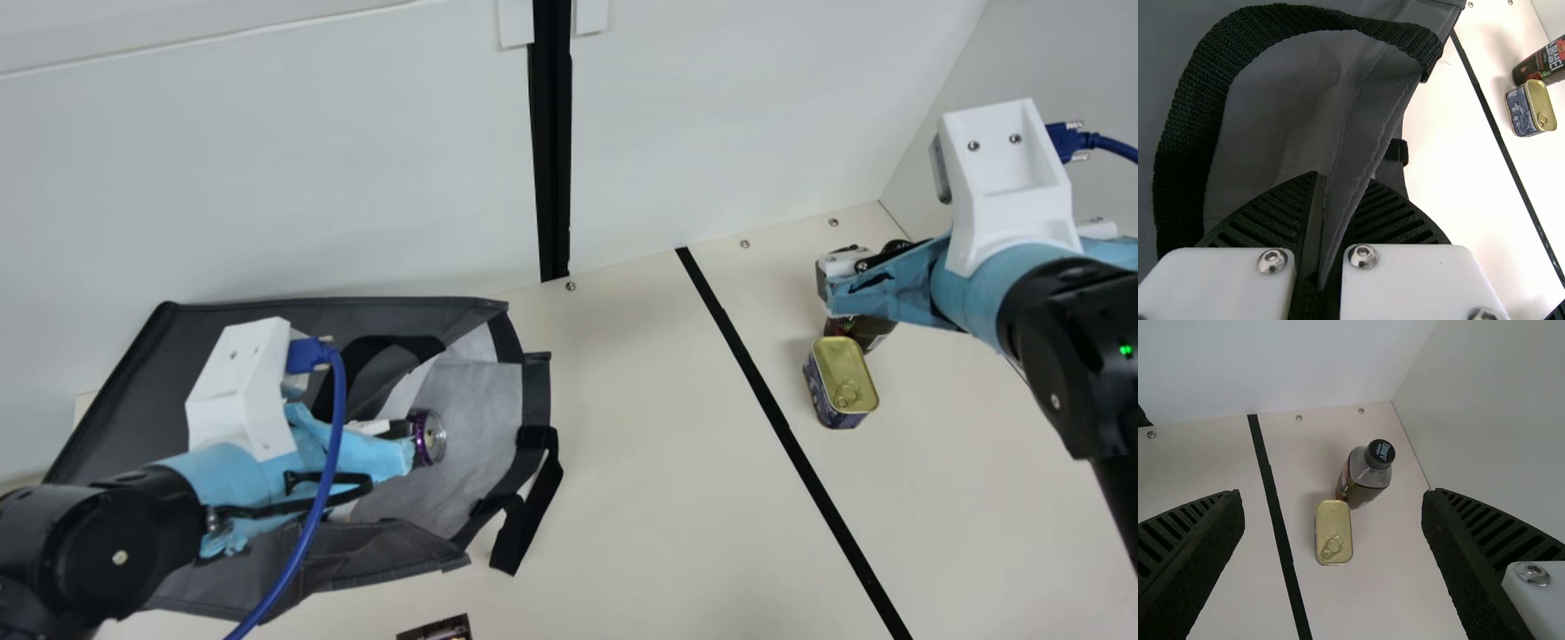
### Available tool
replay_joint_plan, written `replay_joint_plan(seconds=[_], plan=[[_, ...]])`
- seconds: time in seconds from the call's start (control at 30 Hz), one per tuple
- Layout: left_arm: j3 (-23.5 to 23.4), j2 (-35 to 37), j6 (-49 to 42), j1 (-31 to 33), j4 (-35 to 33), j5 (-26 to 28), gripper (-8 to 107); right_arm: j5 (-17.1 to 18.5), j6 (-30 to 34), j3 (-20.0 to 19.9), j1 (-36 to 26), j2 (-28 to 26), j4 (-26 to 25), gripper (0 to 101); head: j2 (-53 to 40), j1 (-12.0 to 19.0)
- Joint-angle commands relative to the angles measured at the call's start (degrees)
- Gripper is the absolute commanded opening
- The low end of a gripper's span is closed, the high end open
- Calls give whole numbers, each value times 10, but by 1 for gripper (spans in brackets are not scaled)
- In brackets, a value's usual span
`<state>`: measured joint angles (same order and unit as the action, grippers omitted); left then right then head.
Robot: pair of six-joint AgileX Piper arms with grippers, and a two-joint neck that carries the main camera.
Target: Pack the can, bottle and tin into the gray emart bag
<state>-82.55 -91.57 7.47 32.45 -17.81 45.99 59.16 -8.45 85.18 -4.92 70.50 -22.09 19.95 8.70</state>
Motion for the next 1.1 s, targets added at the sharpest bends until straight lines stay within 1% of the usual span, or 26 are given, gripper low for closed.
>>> replay_joint_plan(seconds=[0.0, 0.3, 0.5, 0.77, 1.07], plan=[[0, 0, 0, 0, 0, 0, 10, -7, 13, 4, -14, 10, 14, 91, 0, 13], [0, 0, 0, 0, 0, 0, 10, -33, 55, 24, -59, 56, 53, 91, 0, 13], [0, 0, 0, 0, 0, 0, 10, -44, 78, 41, -85, 89, 74, 91, 0, 13], [0, 0, 0, 0, 0, 0, 10, -52, 103, 68, -114, 134, 97, 91, 0, 13], [0, 0, 0, 0, 0, 0, 10, -47, 126, 106, -143, 188, 121, 91, 0, 13]])
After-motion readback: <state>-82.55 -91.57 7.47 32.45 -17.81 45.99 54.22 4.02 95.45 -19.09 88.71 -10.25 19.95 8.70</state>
